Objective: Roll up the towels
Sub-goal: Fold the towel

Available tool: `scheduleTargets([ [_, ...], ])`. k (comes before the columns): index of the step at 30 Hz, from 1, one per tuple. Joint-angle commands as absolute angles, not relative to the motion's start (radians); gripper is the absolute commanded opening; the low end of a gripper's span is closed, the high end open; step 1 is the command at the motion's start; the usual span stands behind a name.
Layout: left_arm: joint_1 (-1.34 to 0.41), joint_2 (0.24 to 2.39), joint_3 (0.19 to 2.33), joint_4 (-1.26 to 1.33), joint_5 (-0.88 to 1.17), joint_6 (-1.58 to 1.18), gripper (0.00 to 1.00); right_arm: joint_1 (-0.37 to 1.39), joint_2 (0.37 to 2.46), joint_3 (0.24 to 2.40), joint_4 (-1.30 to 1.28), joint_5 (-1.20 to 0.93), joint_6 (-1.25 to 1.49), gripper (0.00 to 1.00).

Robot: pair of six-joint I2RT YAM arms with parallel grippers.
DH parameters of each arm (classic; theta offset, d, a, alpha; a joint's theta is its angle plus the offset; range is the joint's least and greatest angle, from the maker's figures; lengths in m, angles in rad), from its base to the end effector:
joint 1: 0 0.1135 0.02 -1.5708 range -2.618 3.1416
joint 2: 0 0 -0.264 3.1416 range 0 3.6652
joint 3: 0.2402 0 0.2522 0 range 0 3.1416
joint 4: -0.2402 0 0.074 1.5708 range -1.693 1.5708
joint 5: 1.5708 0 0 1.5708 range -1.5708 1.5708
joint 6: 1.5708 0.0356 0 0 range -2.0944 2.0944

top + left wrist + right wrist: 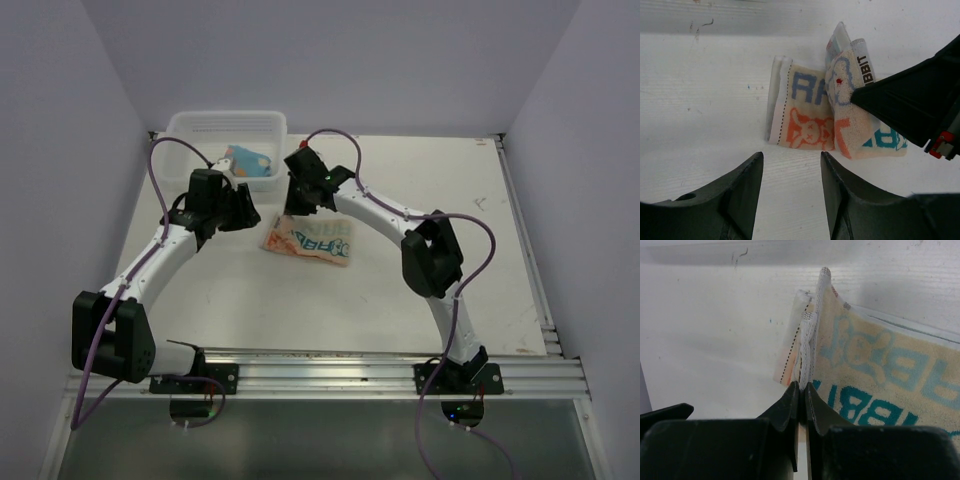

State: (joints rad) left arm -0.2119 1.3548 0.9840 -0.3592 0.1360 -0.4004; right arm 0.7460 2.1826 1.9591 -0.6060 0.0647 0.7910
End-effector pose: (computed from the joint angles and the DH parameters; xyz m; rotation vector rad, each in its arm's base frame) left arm 0.2873 -0.0667 0.2657 -0.1491 2.3337 -0.4667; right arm 0.3671 0.3361 0.2530 0.0876 2.4950 0.6162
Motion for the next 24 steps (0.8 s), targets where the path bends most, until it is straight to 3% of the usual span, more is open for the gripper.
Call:
scheduleTargets([
  [1,-0.218,1.328,0.982,-0.318,0.153,-0.394,0.54,0.750,2.215,1.983,-0.548,0.046,0.827,0.05],
  [2,-0.218,1.325,0.983,-0.318,0.153,-0.394,0.54,0.752,2.233,1.991,-0.535,0.035,0.831,0.11],
  [3,-0.218,1.325,0.983,-0.318,0.150,-0.394,0.54,0.752,2.243,2.006,-0.531,0.023,0.833,0.26],
  [4,-0.218,1.322,0.982,-0.319,0.147,-0.394,0.54,0.752,2.256,2.013,-0.511,0.005,0.833,0.31],
  [11,-0.218,1.318,0.983,-0.319,0.144,-0.393,0.54,0.749,2.237,2.029,-0.501,-0.003,0.809,0.52],
  [12,-0.218,1.318,0.983,-0.321,0.143,-0.391,0.54,0.747,2.220,2.032,-0.508,0.015,0.805,0.60],
  [19,-0.218,1.312,0.983,-0.321,0.133,-0.390,0.54,0.736,2.140,1.994,-0.486,0.017,0.778,0.64],
  [24,-0.219,1.325,0.979,-0.316,0.155,-0.390,0.54,0.712,2.047,1.866,-0.525,0.052,0.770,0.55],
])
